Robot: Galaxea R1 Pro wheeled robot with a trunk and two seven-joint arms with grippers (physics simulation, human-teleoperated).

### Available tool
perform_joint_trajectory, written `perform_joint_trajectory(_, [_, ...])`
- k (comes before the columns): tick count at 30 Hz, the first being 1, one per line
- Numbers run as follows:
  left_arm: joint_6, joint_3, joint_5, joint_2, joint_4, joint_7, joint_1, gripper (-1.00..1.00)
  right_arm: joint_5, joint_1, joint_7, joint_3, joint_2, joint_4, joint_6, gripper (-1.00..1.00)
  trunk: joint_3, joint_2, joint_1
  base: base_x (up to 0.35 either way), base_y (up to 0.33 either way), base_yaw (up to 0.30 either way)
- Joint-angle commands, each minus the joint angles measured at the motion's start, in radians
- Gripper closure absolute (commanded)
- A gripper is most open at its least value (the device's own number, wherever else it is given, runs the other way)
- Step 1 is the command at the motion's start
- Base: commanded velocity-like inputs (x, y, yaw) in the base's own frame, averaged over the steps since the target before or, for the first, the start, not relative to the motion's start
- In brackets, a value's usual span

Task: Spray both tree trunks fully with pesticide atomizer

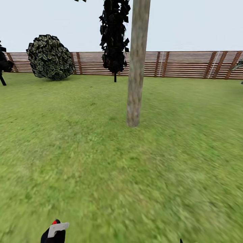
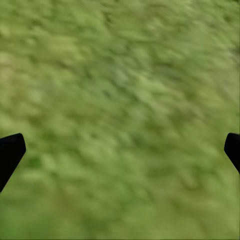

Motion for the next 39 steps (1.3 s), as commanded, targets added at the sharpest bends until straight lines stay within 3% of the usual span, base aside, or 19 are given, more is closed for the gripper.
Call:
perform_joint_trajectory(1, [-0.004, 0.004, -0.007, 0.000, 0.001, 0.001, -0.001, 1.00, 0.010, -0.001, 0.000, -0.005, 0.001, 0.001, -0.003, -1.00, -0.001, 0.000, 0.000, 0.338, 0.000, -0.067])
perform_joint_trajectory(9, [-0.003, 0.004, -0.007, 0.000, 0.000, 0.001, 0.000, 1.00, 0.011, -0.001, 0.000, -0.005, 0.001, 0.001, -0.003, -1.00, -0.001, 0.000, 0.000, 0.338, 0.000, -0.158])
perform_joint_trajectory(39, [-0.004, 0.004, -0.006, -0.001, -0.004, 0.001, 0.001, 1.00, 0.011, -0.001, 0.000, -0.005, 0.001, 0.001, -0.003, -1.00, -0.001, 0.000, 0.000, 0.338, 0.000, -0.005])
